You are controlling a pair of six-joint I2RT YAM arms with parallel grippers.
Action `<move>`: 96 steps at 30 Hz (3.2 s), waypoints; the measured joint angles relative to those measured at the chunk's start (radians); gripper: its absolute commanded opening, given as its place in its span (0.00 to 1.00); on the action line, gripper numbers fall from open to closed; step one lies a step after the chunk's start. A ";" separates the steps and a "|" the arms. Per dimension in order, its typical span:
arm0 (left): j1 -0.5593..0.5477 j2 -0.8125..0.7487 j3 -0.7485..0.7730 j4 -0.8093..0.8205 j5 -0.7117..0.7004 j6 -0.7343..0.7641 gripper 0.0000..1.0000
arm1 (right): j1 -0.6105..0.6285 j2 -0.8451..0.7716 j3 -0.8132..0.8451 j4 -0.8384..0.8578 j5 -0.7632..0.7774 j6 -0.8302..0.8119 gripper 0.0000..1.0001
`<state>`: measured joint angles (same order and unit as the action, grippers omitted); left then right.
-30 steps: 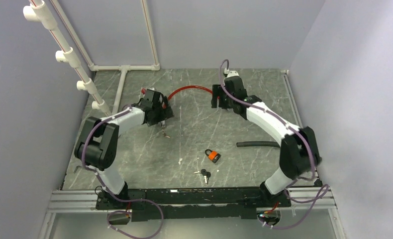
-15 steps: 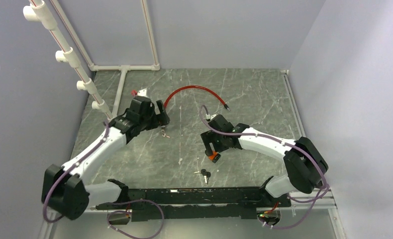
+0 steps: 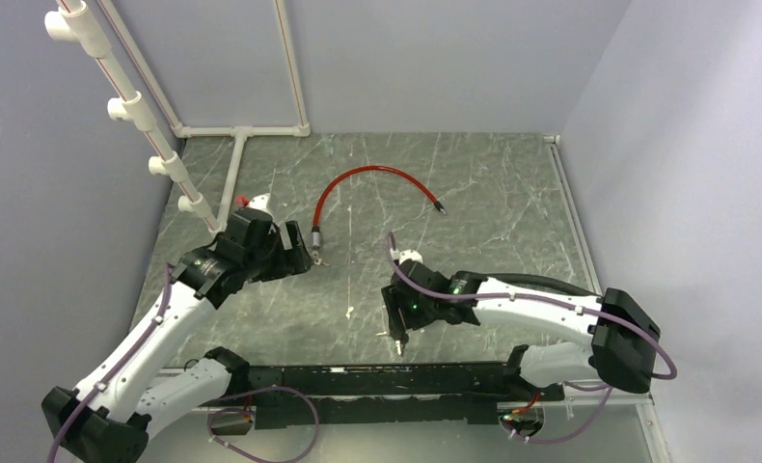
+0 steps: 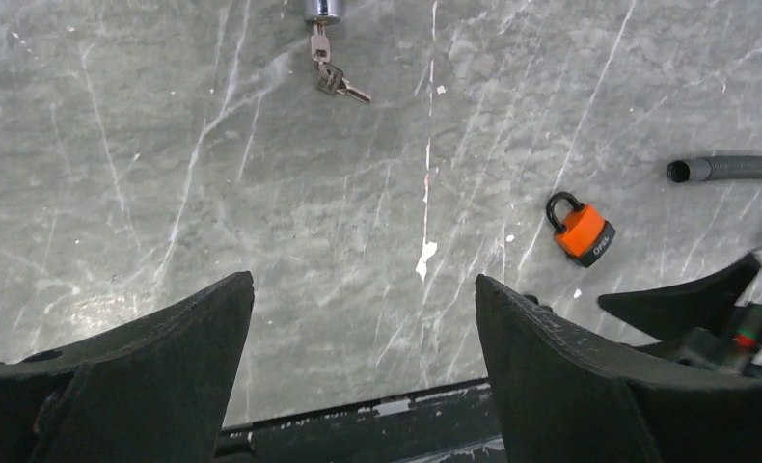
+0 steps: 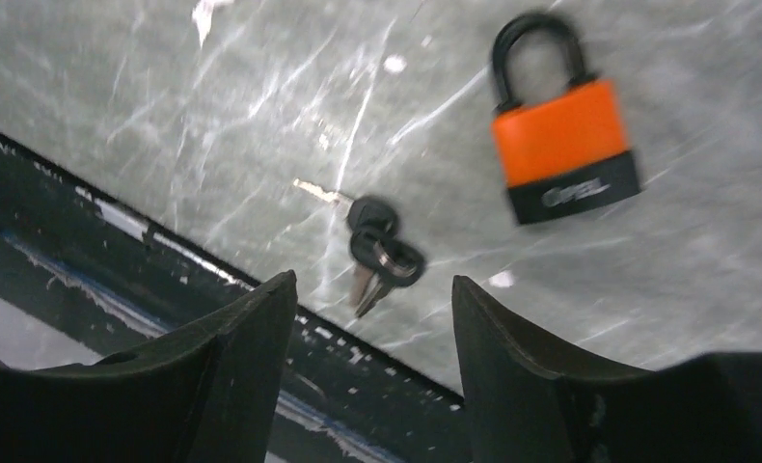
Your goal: Unlock with the key
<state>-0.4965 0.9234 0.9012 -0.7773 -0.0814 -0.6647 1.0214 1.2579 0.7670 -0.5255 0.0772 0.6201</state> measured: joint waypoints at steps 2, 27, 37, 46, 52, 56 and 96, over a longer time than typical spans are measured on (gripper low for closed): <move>-0.001 -0.019 0.024 -0.042 0.003 0.010 0.89 | 0.061 0.013 -0.015 0.003 0.002 0.057 0.59; -0.001 -0.141 0.032 -0.104 -0.001 0.044 0.82 | 0.196 0.253 0.019 0.058 0.205 0.176 0.00; -0.001 -0.110 -0.033 0.006 0.169 0.048 0.65 | 0.194 0.010 0.014 0.135 0.223 0.056 0.00; -0.004 -0.134 -0.273 0.267 0.427 -0.003 0.58 | 0.169 -0.188 -0.063 0.238 0.224 -0.049 0.00; -0.009 -0.097 -0.290 0.352 0.444 -0.020 0.47 | 0.105 -0.240 -0.057 0.232 0.185 -0.061 0.22; -0.015 -0.044 -0.281 0.335 0.386 -0.029 0.46 | 0.085 -0.127 -0.012 0.187 0.190 -0.026 0.42; -0.090 -0.236 0.051 -0.162 -0.029 -0.023 0.57 | 0.195 0.556 0.410 -0.103 0.299 0.483 0.42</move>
<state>-0.5869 0.6876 0.9520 -0.9390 -0.1108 -0.6872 1.2163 1.8137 1.1767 -0.6289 0.3767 1.1027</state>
